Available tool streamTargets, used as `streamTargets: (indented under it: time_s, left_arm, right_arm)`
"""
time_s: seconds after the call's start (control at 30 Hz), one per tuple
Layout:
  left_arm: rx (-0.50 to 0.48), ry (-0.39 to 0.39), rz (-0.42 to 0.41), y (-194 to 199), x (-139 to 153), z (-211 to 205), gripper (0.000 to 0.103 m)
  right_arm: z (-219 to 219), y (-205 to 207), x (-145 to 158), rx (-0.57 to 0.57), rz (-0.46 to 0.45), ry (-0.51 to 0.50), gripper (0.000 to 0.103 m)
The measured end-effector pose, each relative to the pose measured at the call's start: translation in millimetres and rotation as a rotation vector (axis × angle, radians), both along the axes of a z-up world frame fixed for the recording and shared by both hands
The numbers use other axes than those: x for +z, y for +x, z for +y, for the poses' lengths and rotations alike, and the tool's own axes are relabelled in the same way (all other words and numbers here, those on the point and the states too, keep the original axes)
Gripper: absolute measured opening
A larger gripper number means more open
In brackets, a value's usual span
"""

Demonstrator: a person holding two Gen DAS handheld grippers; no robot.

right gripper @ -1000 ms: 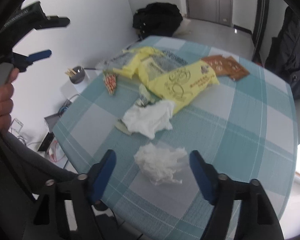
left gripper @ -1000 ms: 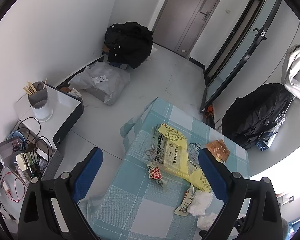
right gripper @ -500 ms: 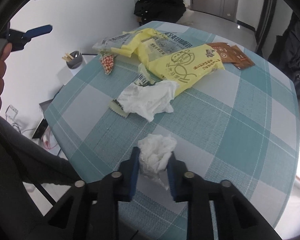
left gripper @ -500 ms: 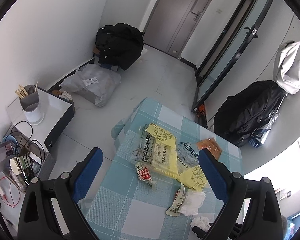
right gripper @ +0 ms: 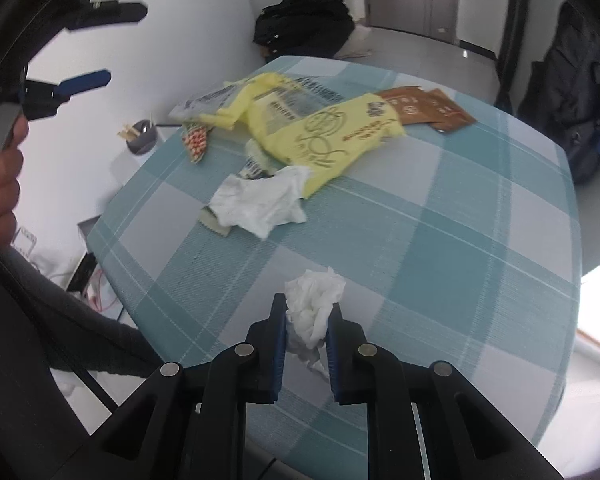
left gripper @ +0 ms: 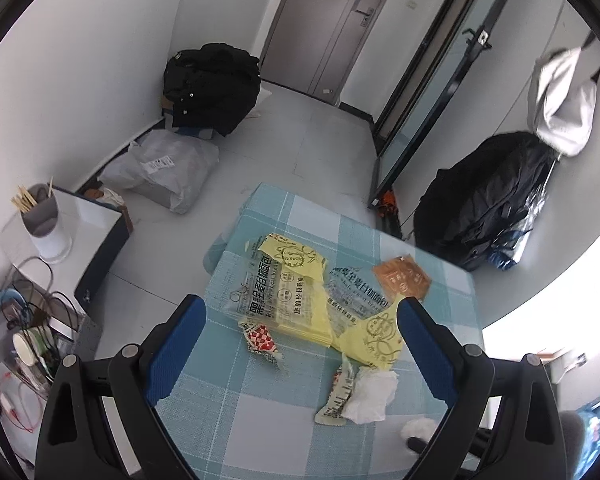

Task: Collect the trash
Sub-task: 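Lower the right gripper onto the crumpled white tissue and close it, then lift the tissue with the right gripper while the left gripper grasps another white tissue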

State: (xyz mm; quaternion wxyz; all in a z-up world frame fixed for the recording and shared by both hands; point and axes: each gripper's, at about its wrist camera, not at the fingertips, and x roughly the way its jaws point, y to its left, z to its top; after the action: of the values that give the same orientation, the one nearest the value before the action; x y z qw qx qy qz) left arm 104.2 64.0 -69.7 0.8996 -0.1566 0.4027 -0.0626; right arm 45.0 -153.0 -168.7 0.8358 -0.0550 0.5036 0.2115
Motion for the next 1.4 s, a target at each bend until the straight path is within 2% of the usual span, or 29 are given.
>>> streamTargets:
  time_s: [0.4, 0.67, 0.83, 1.07, 1.27, 1.4]
  left_arm:
    - [-0.078, 0.159, -0.007, -7, -5, -40, 0.095]
    - [-0.136, 0.158, -0.008, -12, -6, -62, 0.095]
    - [-0.246, 0.193, -0.013, -21, -13, -90, 0.095]
    - [-0.380, 0.256, 0.096, -24, -45, -120, 0.093]
    - [-0.403, 0.304, 0.124, -27, -56, -131, 0.091]
    - [-0.417, 0.348, 0.152, -26, -64, -137, 0.082]
  right_arm:
    - [-35, -8, 15, -0.065, -0.049, 0.037, 0.016]
    - [-57, -16, 24, -0.099, -0.080, 0.060, 0.016]
    - [-73, -18, 27, -0.139, -0.088, 0.076, 0.016]
    - [-91, -18, 33, -0.186, -0.104, 0.091, 0.017]
    - [-93, -20, 37, -0.192, -0.116, 0.106, 0.017]
    - [-92, -21, 37, -0.185, -0.119, 0.100, 0.017]
